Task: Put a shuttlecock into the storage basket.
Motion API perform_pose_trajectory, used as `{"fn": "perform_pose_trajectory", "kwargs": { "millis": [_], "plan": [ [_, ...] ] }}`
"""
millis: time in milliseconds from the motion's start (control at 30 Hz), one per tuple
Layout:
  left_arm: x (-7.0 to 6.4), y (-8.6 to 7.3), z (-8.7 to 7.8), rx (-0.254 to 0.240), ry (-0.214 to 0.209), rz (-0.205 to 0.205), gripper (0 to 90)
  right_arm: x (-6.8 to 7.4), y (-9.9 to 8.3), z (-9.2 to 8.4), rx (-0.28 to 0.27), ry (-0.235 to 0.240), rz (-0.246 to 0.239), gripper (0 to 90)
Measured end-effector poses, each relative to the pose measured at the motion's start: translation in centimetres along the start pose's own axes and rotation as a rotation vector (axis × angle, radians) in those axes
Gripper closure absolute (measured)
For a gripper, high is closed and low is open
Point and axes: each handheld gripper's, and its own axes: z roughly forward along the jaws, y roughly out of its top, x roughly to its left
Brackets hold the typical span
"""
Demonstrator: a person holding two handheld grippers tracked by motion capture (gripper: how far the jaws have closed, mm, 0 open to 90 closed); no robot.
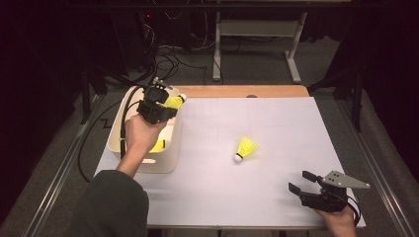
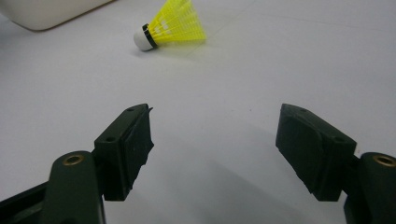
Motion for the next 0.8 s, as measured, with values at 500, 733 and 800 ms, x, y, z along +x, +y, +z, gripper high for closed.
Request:
{"fn": "perform_pose_trajectory", "kwargs": {
  "millis": [500,733,800],
  "plan": [
    [0.6,-0.3,-0.1,0.005,0.008,-0.009,88.3,0.0,0.0,0.0,0.0,0.0,-0.001,27.3],
    [1.0,-0.4,-0.1,0.002,0.015,-0.013,88.2,0.0,0.0,0.0,0.001,0.0,0.001,27.3],
    [1.1,-0.4,-0.1,0.004,0.017,-0.015,88.2,0.0,0.0,0.0,0.001,0.0,0.002,27.3]
  ]
}}
